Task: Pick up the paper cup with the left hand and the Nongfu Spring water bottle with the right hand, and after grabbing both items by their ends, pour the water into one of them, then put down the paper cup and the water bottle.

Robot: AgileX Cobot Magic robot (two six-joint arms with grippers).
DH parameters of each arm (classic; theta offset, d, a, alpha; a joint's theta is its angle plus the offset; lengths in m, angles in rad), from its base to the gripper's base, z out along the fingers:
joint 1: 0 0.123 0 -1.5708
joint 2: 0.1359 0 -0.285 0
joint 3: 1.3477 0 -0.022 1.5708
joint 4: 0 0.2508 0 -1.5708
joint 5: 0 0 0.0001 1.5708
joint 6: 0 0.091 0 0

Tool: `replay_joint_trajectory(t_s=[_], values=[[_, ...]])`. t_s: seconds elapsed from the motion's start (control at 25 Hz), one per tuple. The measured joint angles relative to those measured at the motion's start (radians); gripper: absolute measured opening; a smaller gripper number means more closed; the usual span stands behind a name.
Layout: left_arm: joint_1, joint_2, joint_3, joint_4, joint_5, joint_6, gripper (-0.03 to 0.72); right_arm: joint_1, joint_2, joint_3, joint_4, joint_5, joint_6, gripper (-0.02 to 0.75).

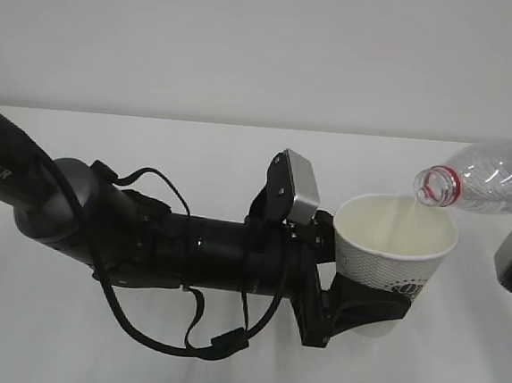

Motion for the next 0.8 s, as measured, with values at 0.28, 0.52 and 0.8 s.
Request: replay_joint_trajectory(t_s=[0.28,0.52,0.8], values=[[0.0,0.0,0.0,0.0,-0.001,0.0,0.538,0.0,0.0,0.0,0.0,0.0,0.0,0.498],[0.0,0.0,0.0,0.0,-0.001,0.0,0.538,0.0,0.0,0.0,0.0,0.0,0.0,0.497],[0.0,0.0,0.0,0.0,-0.001,0.0,0.538,0.0,0.0,0.0,0.0,0.0,0.0,0.497]])
